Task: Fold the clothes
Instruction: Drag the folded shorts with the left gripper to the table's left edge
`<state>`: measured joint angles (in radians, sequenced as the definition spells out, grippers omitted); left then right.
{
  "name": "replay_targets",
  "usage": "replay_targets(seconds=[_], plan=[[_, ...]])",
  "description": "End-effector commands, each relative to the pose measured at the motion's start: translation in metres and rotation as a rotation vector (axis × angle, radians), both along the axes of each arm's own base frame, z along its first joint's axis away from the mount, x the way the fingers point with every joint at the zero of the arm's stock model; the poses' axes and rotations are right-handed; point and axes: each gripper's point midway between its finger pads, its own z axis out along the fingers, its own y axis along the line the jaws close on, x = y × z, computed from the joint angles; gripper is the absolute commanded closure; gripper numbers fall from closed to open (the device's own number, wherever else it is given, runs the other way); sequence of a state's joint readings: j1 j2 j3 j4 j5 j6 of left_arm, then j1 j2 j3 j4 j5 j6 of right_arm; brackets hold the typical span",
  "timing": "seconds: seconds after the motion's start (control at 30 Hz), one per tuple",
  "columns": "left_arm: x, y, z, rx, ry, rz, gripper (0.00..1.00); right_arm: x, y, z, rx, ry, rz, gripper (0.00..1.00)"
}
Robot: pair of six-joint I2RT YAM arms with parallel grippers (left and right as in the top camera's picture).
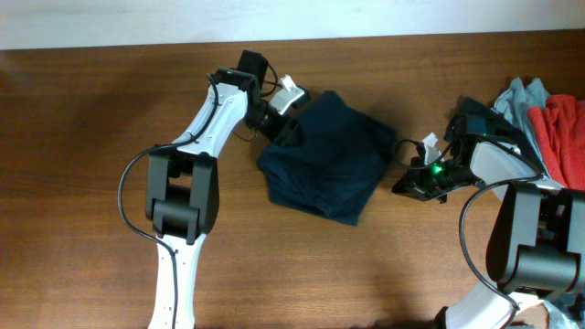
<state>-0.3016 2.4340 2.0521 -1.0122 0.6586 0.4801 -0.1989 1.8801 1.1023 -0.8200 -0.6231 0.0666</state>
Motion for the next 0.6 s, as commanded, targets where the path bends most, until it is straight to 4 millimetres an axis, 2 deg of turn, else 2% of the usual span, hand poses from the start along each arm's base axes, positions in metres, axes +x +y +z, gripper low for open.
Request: replay_targets(seconds=[0.0,0.03,0.1,0.2,0.3,0.37,0.43,0.5,0.57], plan=[[-0.015,-0.005,-0.022,-0.033,0.081,-0.035,0.61,-0.001,0.005,0.007,0.009,-0.023,0.020,0.94],[-0.018,-0.005,-0.024,-0.030,0.095,-0.035,0.68,-0.002,0.005,0.007,0.009,-0.021,0.020,0.94],[-0.023,-0.003,-0.026,-0.021,0.123,-0.033,0.99,-0.002,0.005,0.007,0.009,-0.019,0.020,0.94],[-0.028,0.002,-0.023,-0.011,0.158,-0.025,1.00,-0.002,0.005,0.007,0.009,-0.019,0.020,0.94],[-0.028,0.016,-0.007,-0.005,0.201,0.006,0.99,-0.003,0.005,0.007,0.010,-0.016,0.020,0.94],[-0.019,0.032,0.015,0.000,0.232,0.082,0.99,-0.003,0.005,0.007,0.010,-0.016,0.020,0.94],[0.003,0.055,0.044,-0.014,0.244,0.232,1.00,-0.003,0.005,0.007,0.010,-0.015,0.020,0.94],[0.020,0.072,0.059,-0.030,0.229,0.329,0.99,-0.003,0.005,0.007,0.010,-0.013,0.020,0.94],[0.035,0.093,0.065,-0.012,0.225,0.441,1.00,-0.004,0.005,0.007,0.011,-0.012,0.020,0.94]])
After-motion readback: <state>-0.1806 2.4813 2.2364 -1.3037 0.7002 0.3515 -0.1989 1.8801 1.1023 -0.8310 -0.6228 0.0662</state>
